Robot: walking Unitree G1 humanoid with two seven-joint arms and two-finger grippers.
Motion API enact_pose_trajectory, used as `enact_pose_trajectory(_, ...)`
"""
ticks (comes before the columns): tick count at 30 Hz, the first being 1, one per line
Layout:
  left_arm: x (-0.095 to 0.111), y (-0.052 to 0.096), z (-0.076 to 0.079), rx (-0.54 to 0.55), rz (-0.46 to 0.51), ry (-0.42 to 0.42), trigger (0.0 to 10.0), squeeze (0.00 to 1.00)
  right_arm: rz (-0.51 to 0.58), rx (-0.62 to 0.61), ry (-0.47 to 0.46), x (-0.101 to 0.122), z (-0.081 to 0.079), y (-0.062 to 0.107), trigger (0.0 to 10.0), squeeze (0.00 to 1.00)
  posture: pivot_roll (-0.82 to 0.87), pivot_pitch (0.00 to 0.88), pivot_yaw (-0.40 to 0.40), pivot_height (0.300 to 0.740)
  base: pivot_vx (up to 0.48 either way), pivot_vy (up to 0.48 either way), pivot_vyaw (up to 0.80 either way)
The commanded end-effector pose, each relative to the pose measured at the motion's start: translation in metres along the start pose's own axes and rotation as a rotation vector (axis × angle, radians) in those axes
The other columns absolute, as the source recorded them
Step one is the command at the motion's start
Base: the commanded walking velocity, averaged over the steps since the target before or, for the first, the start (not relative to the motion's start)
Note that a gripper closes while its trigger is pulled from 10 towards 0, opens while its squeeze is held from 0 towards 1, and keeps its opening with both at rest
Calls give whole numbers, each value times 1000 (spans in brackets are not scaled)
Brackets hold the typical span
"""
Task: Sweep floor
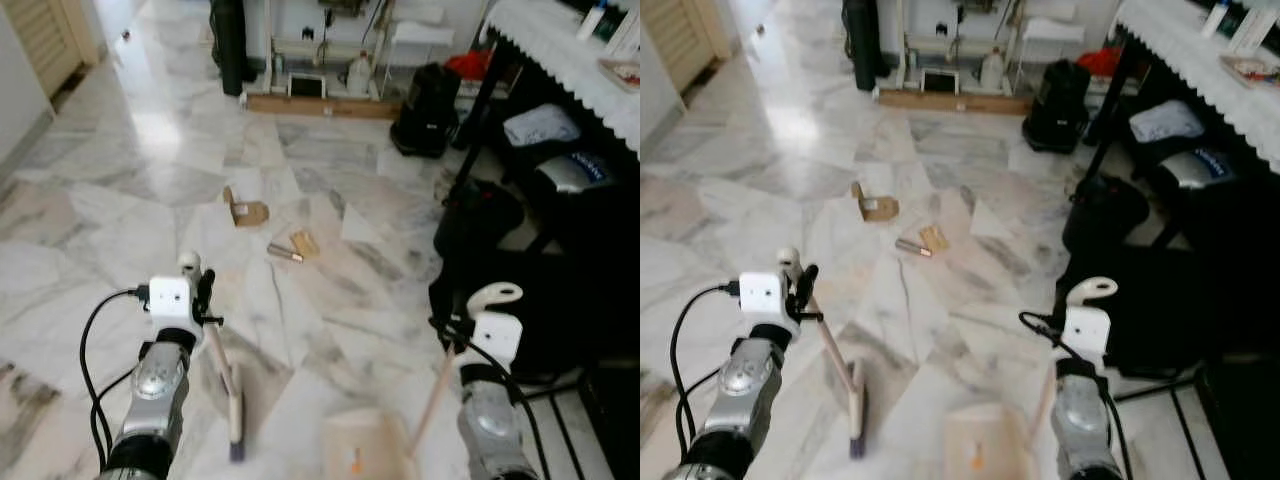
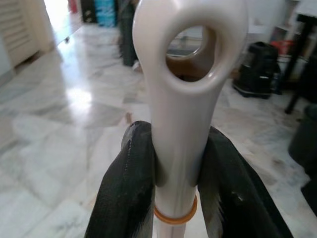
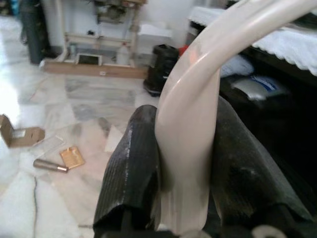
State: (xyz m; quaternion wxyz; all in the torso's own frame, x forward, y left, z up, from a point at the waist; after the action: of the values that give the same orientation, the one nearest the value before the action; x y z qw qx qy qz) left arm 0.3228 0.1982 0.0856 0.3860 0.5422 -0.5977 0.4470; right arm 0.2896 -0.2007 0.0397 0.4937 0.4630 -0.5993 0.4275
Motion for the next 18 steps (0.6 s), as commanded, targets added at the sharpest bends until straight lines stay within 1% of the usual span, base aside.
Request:
enact_pose_trajectory(1,-3,2,-5,12,-12,-9,10000,0,28,19,-22,6,-9,-4,10000,0,134,127,-107,740,315,0,456)
enact_pose_trajectory(6,-3,2,-5,12,-14,-10,10000,0,29,12,-36,6,-8,-4,10000,0,133,127,-108,740,316,0,0)
enact_pose_trajectory(18,-4,2,-5,13,-14,-11,10000,0,29,14,-30,6,-9,-5,10000,0,134,128,-107,740,316,0,0)
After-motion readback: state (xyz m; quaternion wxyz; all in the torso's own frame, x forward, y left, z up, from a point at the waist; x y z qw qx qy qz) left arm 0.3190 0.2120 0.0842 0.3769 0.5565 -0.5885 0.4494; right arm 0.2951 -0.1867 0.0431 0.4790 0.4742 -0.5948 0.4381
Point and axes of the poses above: a point about 5 cm out from each wrist's last joint towards the gripper, its own y axis pointing back from the gripper into the wrist, its own x axis along the axis of the wrist's last joint, z = x × y, the point moved 1 cm from there along -y, pointing out of the wrist towards the gripper, and after that the axes turned 14 degrees about -y, right-handed, at the moved point
